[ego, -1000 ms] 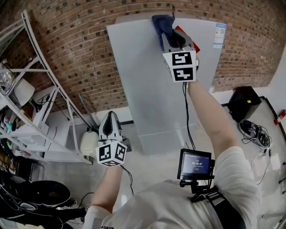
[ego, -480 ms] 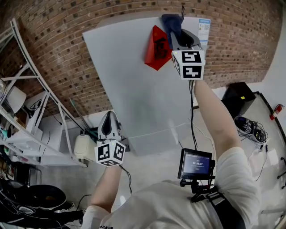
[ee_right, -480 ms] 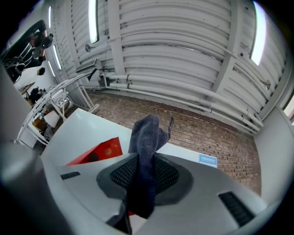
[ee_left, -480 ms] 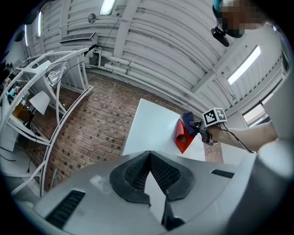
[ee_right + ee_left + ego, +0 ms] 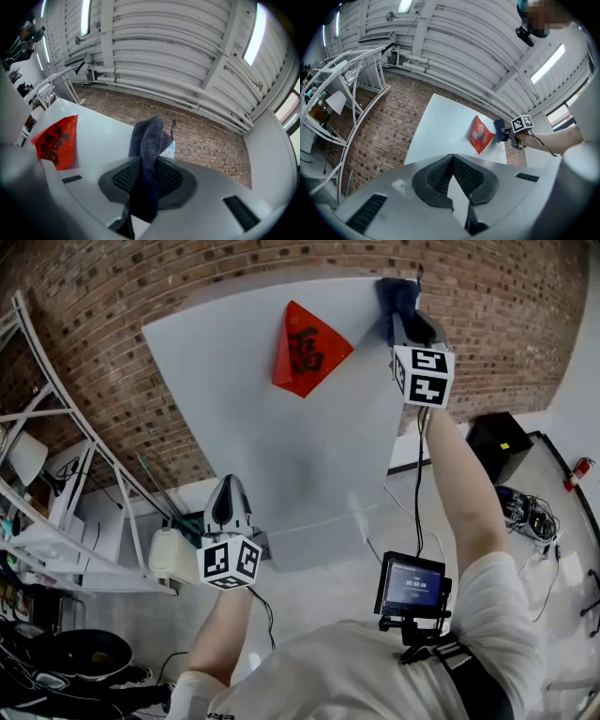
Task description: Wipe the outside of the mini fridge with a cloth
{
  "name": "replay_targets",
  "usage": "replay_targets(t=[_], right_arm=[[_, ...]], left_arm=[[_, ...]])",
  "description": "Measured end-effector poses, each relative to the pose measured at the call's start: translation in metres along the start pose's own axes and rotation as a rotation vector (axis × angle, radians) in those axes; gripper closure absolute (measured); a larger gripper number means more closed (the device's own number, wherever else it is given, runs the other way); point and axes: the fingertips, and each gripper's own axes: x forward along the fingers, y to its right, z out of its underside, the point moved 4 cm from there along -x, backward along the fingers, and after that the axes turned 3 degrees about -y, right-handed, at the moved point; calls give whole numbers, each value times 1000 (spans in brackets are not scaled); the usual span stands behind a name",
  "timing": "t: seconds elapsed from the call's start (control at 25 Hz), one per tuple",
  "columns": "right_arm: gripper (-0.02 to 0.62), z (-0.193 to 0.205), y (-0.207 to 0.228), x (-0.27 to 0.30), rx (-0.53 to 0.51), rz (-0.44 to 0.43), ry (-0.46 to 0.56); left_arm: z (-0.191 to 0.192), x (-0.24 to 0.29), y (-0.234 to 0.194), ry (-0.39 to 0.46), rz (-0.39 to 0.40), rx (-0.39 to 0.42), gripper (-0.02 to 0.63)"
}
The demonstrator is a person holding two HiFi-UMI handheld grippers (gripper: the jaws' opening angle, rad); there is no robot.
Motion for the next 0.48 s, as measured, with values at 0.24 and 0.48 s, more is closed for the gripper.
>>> replay_targets(t=[0.24, 0.48], right_arm=[[509, 24, 35, 4, 30, 39, -37], [509, 14, 22, -7, 51, 5, -11]], left_arm=[[4, 15, 20, 0, 17, 4, 606], [1, 23, 24, 7, 25, 7, 606]])
